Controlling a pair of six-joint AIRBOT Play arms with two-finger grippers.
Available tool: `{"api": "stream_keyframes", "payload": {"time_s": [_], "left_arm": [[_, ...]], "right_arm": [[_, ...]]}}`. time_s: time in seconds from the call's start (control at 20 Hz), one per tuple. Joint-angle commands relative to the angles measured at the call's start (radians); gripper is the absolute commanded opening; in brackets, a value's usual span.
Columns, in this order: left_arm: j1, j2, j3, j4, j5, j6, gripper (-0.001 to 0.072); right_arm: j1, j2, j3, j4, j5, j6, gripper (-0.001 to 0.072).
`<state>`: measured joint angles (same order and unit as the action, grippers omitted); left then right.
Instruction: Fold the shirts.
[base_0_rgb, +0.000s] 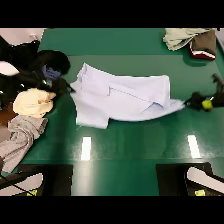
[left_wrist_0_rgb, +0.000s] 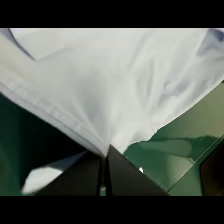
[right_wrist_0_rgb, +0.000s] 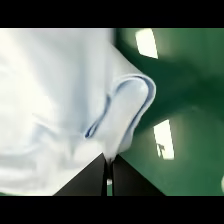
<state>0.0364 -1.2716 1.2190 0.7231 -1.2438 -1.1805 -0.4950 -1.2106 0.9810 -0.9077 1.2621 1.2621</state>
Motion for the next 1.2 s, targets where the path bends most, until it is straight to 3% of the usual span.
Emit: {"api": "stream_keyframes", "payload": {"time_s": [0.0, 0.15, 0.4, 0.55, 0.65, 0.8, 0.9, 1.0, 1.15], "left_arm": [[0.001, 0.083, 0.262, -0.053, 0.013, -0.002, 0.0023], [0.001, 0.176, 0.560, -0.052, 0.051, -0.001, 0.0024], [0.001, 0.309, 0.940, -0.050, 0.160, 0.002, 0.0023], [0.001, 0.414, 0.943, -0.022, 0.229, 0.002, 0.0023], [0.001, 0.447, 0.946, -0.018, 0.232, 0.002, 0.0023], [0.001, 0.449, 0.914, 0.040, 0.212, -0.016, 0.0023], [0.001, 0.449, 0.811, 0.119, 0.187, -0.086, 0.0023], [0.001, 0.431, 0.667, 0.160, 0.156, -0.134, 0.0024], [0.000, 0.364, 0.456, 0.143, 0.117, -0.156, 0.0024]], "right_arm": [[0.002, 0.136, 0.186, 0.264, -0.031, 0.001, 0.0013], [0.002, 0.250, 0.389, 0.361, -0.119, 0.001, 0.0013], [-0.041, 0.415, 0.685, 0.355, -0.223, 0.001, 0.0013], [-0.121, 0.474, 0.811, 0.334, -0.201, 0.012, 0.0012], [-0.166, 0.478, 0.895, 0.220, -0.152, 0.096, 0.0011], [-0.200, 0.398, 1.049, 0.062, 0.031, 0.223, 0.0011], [-0.199, 0.305, 1.134, 0.041, 0.177, 0.293, 0.0010], [-0.199, 0.212, 1.151, 0.040, 0.300, 0.339, 0.0011], [-0.199, 0.109, 1.005, 0.039, 0.399, 0.381, 0.0011]]}}
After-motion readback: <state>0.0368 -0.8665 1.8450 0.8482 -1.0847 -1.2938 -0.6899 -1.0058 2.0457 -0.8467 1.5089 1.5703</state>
